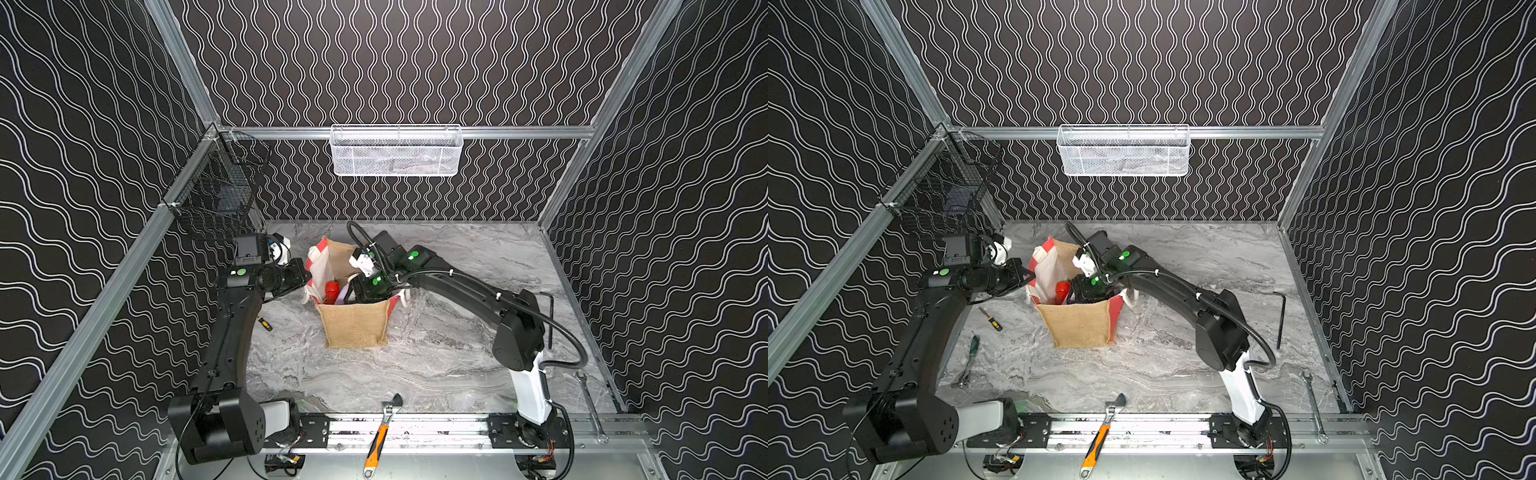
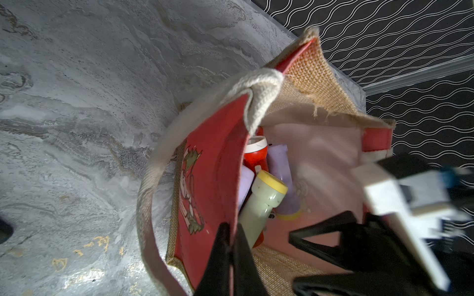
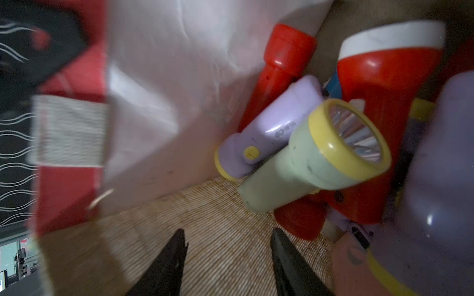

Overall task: Put the flashlights into the tote bags
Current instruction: Place the flashlight in the canvas bag, then pick up the canvas bag from the center of the board.

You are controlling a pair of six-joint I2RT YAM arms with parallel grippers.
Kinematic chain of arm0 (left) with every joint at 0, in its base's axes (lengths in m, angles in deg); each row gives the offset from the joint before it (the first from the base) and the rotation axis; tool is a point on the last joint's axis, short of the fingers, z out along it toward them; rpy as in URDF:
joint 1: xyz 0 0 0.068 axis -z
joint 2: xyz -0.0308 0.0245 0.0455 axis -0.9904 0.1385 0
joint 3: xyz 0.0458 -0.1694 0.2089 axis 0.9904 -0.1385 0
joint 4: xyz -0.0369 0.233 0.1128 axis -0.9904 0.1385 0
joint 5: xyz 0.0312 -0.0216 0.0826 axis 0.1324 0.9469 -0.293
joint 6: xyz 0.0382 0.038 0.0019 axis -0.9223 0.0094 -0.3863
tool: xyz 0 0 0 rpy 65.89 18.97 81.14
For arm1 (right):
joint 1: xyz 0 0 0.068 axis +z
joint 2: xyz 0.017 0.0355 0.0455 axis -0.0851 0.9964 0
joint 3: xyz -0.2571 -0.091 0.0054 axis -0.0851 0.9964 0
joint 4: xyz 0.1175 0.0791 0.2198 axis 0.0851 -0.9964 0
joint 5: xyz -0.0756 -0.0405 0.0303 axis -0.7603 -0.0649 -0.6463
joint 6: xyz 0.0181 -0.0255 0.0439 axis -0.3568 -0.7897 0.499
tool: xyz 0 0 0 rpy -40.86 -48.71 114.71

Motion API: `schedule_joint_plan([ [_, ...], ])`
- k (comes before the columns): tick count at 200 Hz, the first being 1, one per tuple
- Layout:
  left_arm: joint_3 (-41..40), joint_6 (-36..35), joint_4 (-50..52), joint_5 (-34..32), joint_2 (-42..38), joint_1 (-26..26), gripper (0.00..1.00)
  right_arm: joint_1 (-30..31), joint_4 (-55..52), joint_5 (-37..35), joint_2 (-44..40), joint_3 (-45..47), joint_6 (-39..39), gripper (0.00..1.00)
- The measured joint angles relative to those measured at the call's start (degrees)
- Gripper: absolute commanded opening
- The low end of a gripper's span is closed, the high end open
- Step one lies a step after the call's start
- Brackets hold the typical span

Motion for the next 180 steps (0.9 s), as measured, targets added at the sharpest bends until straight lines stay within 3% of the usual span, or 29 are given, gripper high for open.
schedule_joint_plan([
  [35, 0.0, 0.0, 0.0, 0.1, 0.0, 0.0, 0.06, -3.9, -0.1, -5.5, -8.7, 1.0, 0.0, 0.55],
  [88, 0.4, 0.0, 0.3, 0.2, 0.0, 0.0, 0.07, -8.7, -4.2, -23.6, -20.1, 9.0, 3.1, 0.58],
  [136, 0.7, 0.0, 0.5, 0.3, 0.4, 0.0, 0.07, -9.9, -7.2, -28.9, -18.1, 12.3, 4.1, 0.58],
  [180, 0.7, 0.0, 0.6, 0.4, 0.5, 0.0, 0.07, -10.7, -6.6, -27.8, -14.6, 11.6, 4.0, 0.52],
])
